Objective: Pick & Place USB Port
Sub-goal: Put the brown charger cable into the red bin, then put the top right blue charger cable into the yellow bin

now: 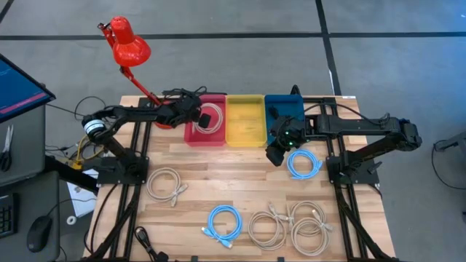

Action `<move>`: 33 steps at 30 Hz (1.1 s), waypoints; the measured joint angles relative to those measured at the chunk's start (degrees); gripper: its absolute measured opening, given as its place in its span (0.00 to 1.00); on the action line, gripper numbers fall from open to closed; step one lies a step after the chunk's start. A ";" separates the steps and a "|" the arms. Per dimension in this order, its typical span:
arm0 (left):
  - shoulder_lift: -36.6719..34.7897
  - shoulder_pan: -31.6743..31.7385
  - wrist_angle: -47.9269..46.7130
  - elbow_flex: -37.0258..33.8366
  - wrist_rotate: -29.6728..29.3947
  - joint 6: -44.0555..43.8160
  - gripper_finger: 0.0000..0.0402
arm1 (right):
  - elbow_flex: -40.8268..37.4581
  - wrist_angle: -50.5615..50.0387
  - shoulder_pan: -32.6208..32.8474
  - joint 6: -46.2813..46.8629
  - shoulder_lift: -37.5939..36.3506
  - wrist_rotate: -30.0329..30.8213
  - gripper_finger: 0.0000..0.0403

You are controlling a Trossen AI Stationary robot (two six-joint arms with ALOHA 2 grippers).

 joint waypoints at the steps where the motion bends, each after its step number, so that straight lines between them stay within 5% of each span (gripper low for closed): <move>1: 0.00 0.02 0.16 0.00 -0.54 0.02 0.09 | 0.00 0.00 0.01 0.00 0.00 0.00 0.18; 9: 0.00 0.02 0.77 0.00 -1.00 0.09 0.23 | 0.00 0.00 0.01 0.00 0.00 0.00 0.18; 19: -0.94 -0.10 1.60 0.00 2.90 0.20 0.27 | 0.00 0.00 0.03 -0.09 0.00 0.00 0.18; 33: -22.77 -9.82 1.99 0.00 11.44 7.54 0.06 | 0.00 0.00 -0.01 -1.53 0.00 0.00 0.18</move>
